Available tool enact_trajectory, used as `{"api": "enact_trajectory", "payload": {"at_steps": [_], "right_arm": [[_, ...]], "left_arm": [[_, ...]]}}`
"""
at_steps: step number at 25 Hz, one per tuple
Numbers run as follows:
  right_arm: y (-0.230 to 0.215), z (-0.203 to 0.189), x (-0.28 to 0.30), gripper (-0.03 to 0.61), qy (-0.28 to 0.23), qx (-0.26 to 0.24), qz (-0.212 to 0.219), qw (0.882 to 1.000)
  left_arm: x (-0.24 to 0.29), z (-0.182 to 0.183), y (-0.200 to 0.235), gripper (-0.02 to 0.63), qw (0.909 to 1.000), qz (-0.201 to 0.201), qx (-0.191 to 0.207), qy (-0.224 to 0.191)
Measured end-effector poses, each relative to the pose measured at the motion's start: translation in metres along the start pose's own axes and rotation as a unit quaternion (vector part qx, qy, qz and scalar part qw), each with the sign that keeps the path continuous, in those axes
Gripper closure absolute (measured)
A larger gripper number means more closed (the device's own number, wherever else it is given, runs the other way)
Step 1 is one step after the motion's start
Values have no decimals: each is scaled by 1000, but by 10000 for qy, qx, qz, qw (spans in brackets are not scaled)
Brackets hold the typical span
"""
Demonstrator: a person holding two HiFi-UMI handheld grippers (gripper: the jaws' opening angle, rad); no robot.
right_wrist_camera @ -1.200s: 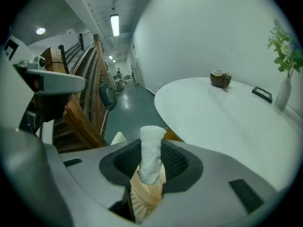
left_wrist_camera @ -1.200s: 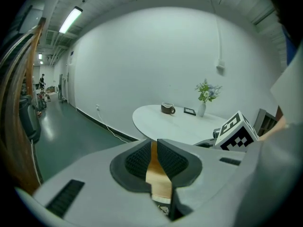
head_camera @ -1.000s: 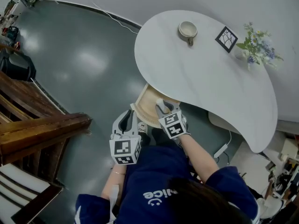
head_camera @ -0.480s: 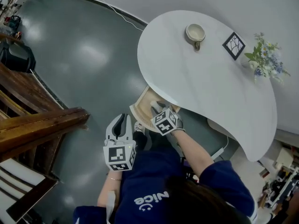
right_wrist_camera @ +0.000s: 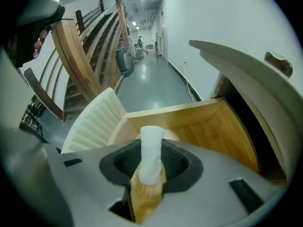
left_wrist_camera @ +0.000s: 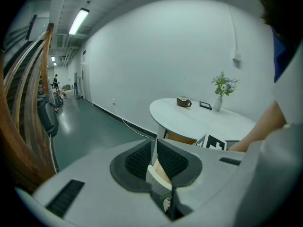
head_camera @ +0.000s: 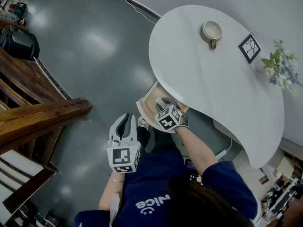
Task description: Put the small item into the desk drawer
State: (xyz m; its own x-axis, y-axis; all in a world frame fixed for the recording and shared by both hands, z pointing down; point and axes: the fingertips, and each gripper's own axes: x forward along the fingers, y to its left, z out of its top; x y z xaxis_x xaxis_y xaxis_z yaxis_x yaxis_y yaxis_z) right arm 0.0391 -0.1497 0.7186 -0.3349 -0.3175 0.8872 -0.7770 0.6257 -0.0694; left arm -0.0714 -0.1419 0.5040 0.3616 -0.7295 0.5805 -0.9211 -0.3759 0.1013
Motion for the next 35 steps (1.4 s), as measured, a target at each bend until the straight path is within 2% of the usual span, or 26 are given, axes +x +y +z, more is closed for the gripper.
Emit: {"api": "enact_trajectory", "payload": {"at_steps": [8, 19, 35], "right_arm": [[-5, -12, 23, 446, 312, -379, 32, 9988], [-5, -29, 52, 446, 733, -693, 273, 9945], [-7, -47, 83, 445, 1190, -1121, 454, 9855]], "left_arm": [[-3, -18, 6, 571, 9995, 218, -121, 178], [1, -36, -5, 571, 9987, 212, -237, 393], [5, -58, 13, 571, 9958, 540, -439, 594]]}}
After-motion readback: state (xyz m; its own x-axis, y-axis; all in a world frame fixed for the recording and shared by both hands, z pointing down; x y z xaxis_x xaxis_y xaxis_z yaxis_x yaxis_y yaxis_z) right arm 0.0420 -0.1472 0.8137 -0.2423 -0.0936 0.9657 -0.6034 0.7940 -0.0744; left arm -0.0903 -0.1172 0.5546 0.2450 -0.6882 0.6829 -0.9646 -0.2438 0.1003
